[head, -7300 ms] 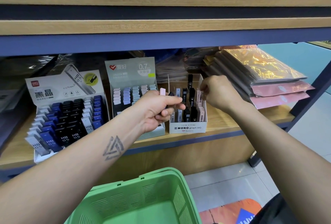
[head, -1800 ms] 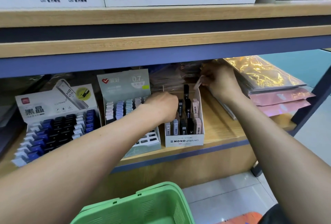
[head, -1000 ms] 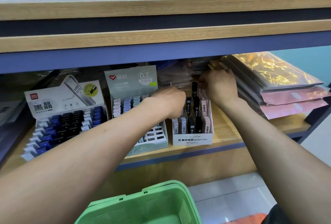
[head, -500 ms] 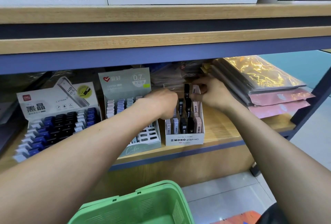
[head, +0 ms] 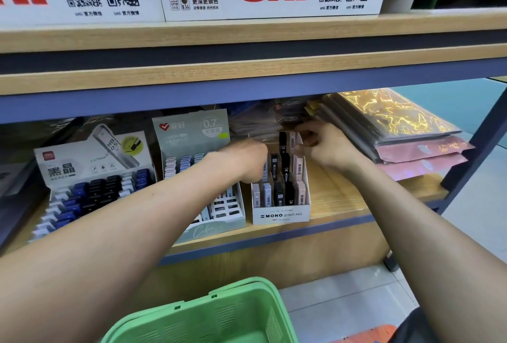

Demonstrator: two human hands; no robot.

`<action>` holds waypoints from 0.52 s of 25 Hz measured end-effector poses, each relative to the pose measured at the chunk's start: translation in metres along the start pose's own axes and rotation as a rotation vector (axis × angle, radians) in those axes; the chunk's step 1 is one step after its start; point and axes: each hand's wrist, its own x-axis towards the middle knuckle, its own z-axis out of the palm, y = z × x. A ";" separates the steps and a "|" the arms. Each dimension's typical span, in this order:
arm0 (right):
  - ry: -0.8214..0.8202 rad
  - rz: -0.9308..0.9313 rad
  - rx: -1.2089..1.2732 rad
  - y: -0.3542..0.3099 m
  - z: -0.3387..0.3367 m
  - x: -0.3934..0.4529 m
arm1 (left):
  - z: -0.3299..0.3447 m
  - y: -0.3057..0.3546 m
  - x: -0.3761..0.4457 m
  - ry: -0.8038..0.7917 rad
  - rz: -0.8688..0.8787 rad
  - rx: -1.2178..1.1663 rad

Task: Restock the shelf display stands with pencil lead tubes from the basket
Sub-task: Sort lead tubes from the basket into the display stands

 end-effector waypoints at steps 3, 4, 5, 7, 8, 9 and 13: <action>0.055 0.006 -0.015 -0.006 0.003 -0.004 | -0.008 -0.003 -0.006 0.065 -0.012 -0.001; 0.081 0.006 -0.039 -0.009 0.005 -0.008 | -0.011 -0.003 -0.010 0.079 -0.008 -0.010; 0.119 0.001 -0.064 -0.013 0.007 -0.013 | -0.015 -0.002 -0.017 0.094 0.001 -0.026; 0.206 -0.041 -0.100 -0.031 0.014 -0.028 | -0.017 0.000 -0.037 0.163 0.030 -0.087; 0.222 -0.079 -0.092 -0.044 0.020 -0.039 | -0.014 0.001 -0.050 0.230 0.054 -0.127; 0.199 -0.118 -0.070 -0.057 0.030 -0.052 | -0.009 0.001 -0.065 0.309 0.075 -0.162; -0.156 -0.119 -0.041 -0.092 0.092 -0.107 | 0.049 -0.009 -0.122 0.379 0.056 -0.167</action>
